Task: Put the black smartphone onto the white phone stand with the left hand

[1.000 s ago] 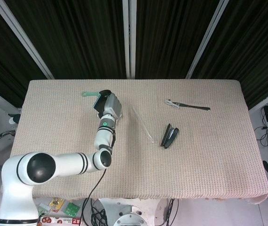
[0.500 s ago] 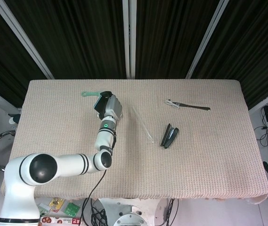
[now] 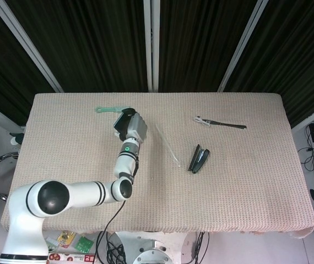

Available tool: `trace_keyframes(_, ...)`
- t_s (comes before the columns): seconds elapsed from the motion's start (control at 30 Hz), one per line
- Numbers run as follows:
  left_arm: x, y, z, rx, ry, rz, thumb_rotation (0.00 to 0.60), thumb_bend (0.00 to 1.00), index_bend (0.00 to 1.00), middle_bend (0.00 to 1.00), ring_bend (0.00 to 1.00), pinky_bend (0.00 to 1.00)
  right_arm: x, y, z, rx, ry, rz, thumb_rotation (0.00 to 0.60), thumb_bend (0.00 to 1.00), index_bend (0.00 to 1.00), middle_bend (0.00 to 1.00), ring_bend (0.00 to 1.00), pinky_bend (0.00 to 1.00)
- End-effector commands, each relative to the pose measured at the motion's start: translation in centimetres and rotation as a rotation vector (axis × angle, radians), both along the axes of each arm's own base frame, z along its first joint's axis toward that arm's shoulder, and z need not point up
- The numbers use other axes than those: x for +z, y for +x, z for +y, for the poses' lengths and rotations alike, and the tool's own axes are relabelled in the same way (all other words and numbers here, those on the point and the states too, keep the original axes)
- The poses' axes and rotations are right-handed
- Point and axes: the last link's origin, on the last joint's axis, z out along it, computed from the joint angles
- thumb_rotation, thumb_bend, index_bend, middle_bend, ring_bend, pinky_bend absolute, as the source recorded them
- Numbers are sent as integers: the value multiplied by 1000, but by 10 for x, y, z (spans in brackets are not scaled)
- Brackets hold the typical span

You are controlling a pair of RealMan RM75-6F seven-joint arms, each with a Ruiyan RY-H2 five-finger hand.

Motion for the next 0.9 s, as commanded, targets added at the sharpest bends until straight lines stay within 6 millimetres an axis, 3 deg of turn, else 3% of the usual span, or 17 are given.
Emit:
trace_keyframes(0.03, -1, 1, 0, -12, -5, -15, 600, 271, 222, 330, 304, 382, 0, -1, 0, -1, -1, -1, 600, 224, 0, 0, 0, 0)
trace_keyframes(0.13, -1, 2, 1, -36, -24, -56, 600, 243, 65, 135, 139, 285, 1, -2, 0, -5, -1, -1, 600, 224, 0, 0, 0, 0)
trace_keyframes(0.23, 0, 3, 1, -57, -32, -88, 600, 227, 23, 48, 79, 237, 1, -3, 0, -6, -1, -1, 600, 224, 0, 0, 0, 0)
trace_keyframes(0.53, 9, -1, -1, -64, -21, -100, 600, 218, 5, 6, 56, 180, 2, -1, 0, -2, -7, 0, 600, 225, 0, 0, 0, 0)
trace_keyframes(0.9, 56, -12, -8, -10, 43, -171, 600, 210, 0, 0, 15, 143, -1, 11, -2, 26, -1, 10, 600, 227, 0, 0, 0, 0)
